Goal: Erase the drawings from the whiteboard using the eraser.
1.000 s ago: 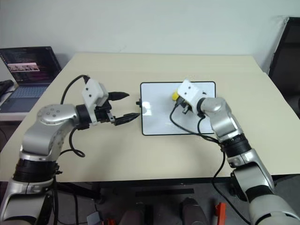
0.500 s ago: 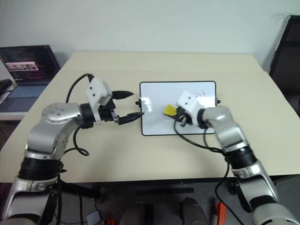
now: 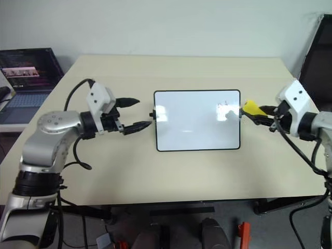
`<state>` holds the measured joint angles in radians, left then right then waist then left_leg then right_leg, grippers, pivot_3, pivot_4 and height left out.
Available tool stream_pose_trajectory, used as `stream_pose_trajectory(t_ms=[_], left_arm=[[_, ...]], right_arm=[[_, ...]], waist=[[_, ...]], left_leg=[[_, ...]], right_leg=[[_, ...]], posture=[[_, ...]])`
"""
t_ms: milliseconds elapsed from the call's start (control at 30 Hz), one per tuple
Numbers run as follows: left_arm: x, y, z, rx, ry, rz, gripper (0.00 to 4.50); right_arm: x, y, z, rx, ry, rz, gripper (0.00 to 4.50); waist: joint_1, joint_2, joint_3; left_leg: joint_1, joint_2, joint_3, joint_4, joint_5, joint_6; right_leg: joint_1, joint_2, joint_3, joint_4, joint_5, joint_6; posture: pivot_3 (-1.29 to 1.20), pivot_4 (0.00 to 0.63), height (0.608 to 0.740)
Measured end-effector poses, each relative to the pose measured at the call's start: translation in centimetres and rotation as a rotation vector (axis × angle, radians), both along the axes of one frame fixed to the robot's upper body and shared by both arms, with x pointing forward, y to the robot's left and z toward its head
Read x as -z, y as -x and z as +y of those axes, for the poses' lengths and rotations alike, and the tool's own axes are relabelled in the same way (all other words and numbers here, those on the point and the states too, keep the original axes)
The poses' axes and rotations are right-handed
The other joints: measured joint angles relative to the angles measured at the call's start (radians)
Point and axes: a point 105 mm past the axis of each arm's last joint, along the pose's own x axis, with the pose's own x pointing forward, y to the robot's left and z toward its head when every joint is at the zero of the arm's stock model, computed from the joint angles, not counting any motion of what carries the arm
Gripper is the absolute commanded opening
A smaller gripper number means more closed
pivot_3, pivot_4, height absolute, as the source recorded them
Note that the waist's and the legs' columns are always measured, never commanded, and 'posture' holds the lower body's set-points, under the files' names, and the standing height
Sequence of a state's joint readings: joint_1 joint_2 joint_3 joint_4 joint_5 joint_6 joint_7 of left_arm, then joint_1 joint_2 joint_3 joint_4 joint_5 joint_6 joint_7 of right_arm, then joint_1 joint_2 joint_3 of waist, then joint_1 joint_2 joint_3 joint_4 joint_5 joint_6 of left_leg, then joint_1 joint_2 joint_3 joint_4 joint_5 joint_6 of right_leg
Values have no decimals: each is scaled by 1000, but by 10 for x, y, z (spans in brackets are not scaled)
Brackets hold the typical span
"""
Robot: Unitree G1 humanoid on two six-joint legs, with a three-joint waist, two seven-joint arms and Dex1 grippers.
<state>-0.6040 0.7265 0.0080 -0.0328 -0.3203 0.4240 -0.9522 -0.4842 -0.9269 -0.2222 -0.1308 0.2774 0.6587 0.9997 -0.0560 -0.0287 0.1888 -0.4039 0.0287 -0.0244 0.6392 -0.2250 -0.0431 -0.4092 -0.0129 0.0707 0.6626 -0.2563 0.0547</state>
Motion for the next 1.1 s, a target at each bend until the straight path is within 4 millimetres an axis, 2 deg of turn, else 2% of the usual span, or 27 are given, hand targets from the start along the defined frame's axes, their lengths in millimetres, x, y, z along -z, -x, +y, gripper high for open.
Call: stream_pose_trajectory(t_ms=[100, 300, 1100], left_arm=[[1, 0, 2, -4, -6, 4, 4500], [1, 1, 3, -6, -10, 4, 4500], [0, 2, 1, 0, -6, 2, 4500]], right_arm=[[3, 1, -11, 28, -13, 9, 1017], [2, -3, -14, 32, -33, 5, 1017], [4, -5, -10, 11, -21, 8, 1014]], waist=[[0, 0, 0], [1, 0, 0], [2, 0, 0]], left_leg=[[0, 0, 0, 0, 0, 0], [0, 0, 0, 0, 0, 0], [0, 0, 0, 0, 0, 0]], right_leg=[[0, 0, 0, 0, 0, 0], [0, 0, 0, 0, 0, 0], [0, 0, 0, 0, 0, 0]], posture=[[0, 150, 740], [0, 150, 740], [0, 150, 740]])
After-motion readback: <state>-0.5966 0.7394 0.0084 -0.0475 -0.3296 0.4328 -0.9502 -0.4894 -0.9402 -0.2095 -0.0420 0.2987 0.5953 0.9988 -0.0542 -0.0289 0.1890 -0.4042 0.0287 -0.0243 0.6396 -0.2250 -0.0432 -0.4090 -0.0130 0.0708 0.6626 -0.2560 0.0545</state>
